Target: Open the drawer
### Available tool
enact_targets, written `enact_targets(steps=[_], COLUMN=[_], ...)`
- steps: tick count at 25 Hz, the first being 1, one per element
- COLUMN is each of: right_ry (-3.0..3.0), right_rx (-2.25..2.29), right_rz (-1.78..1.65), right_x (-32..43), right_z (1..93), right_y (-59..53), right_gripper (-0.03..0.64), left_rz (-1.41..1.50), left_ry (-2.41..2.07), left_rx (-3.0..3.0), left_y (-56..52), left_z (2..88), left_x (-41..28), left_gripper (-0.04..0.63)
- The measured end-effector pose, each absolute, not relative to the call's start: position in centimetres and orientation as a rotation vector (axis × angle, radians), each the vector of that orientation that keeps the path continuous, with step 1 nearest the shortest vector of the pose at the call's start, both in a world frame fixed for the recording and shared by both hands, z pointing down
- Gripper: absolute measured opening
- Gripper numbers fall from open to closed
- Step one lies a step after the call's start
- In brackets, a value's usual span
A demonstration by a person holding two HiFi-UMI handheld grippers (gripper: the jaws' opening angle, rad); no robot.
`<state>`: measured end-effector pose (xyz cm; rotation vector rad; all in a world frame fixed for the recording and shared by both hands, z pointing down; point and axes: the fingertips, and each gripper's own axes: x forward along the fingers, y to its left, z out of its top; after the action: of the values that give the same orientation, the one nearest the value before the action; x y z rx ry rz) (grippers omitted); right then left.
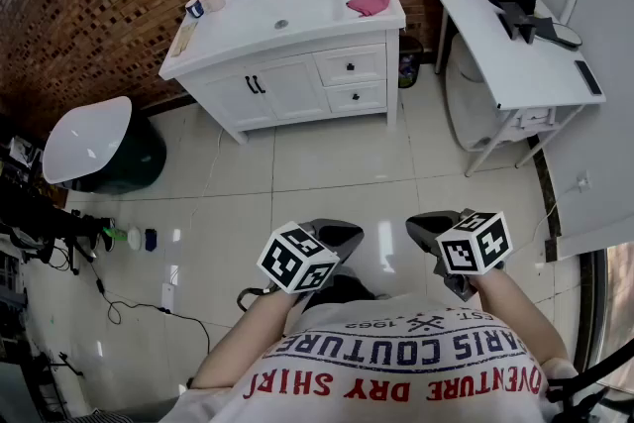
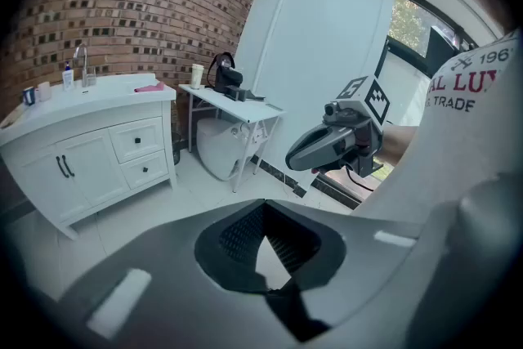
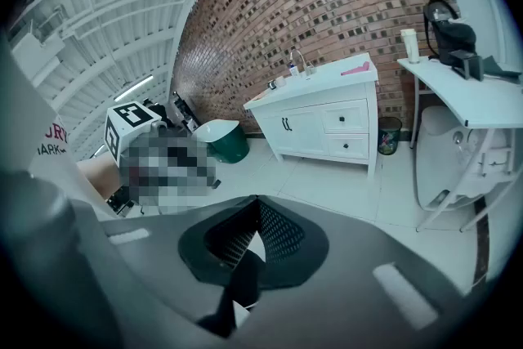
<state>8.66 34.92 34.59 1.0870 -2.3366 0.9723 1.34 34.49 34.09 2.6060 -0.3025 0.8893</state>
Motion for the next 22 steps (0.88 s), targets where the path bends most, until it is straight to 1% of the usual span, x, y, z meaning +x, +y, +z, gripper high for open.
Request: enact_targets(steps=[5,11,16,22], right_ry=[-2.321,-2.295,-2.268,-2.211], right_rx=[1.064,0.998,0.980,0.974], right_rz=[0.948,0.938,1.001,1.071], right_x=[8.0,6.0,4.3,2.7], right_z=[35.6,37.6,38.9,39.6], right_y=[31.7,24.9,15.4,2.0], right_gripper=[0.006,0.006,0.006,0.007], left_rz=[0.860,0.791,0.777,0.793], left_ry=[-0.310,-0.337,-0.307,-0.292], left_rx=[2.603,2.575,2.515,2.489], left_y=[31.3,23.4,13.8,-0.7], left_z=[35.2,36.9,38.8,39.0], left_x=[0.8,-0.6,-1.7,-3.7], left_gripper=[-0.017,-0.017,-0.017,-0.017])
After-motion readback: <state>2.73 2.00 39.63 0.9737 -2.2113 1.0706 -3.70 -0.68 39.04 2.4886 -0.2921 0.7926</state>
